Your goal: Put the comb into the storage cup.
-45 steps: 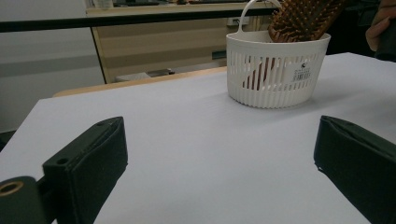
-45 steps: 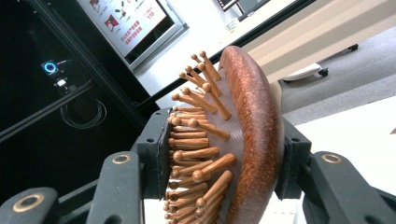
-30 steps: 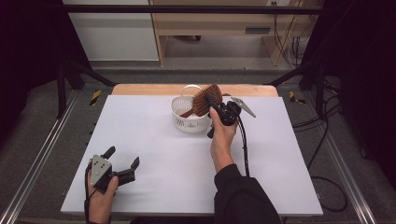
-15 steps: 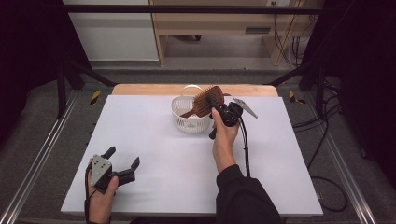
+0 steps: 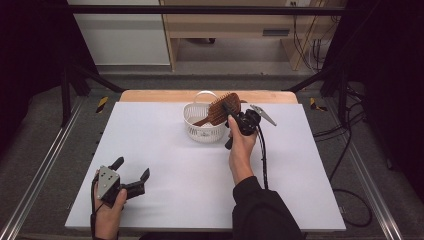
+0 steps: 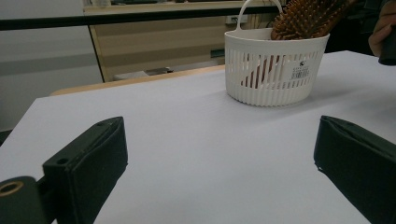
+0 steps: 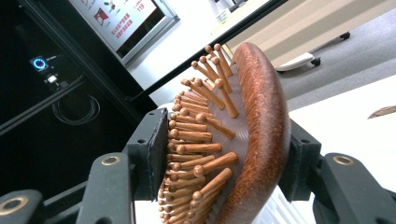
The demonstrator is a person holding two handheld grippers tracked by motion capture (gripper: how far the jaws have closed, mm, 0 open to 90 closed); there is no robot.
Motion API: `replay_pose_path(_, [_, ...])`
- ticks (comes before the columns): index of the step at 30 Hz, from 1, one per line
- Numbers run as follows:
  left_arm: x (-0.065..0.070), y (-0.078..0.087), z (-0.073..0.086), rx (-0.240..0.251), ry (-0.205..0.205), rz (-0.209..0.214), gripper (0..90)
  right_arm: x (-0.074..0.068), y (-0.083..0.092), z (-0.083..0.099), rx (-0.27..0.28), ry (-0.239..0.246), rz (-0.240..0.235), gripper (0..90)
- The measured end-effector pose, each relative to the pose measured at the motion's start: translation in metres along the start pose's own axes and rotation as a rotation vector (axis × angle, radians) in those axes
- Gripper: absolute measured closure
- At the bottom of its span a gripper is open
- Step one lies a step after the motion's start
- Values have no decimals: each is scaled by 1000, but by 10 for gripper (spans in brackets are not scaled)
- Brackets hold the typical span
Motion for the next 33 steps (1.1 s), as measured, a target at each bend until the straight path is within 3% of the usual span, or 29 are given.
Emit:
replay_pose_path(22, [0, 0, 0, -2, -2, 2, 27, 7, 1, 2, -40, 22, 26, 353])
replay_pose_path(32, [0, 0, 0, -3, -1, 2, 27, 4, 0, 5, -61, 51, 28, 260])
replay_pose_path(33, [0, 0, 0, -1, 0, 2, 27, 4, -1, 5, -66, 48, 34, 220])
Point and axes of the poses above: each handheld gripper's, and its own axes: y roughly backward along the jaws, z roughly out of its underside, x roughly to its right, the point moved 4 cm from there along -y, roughly forward along the jaws, and after that the axes turned 9 degrees about y, right-handed, at the moved point
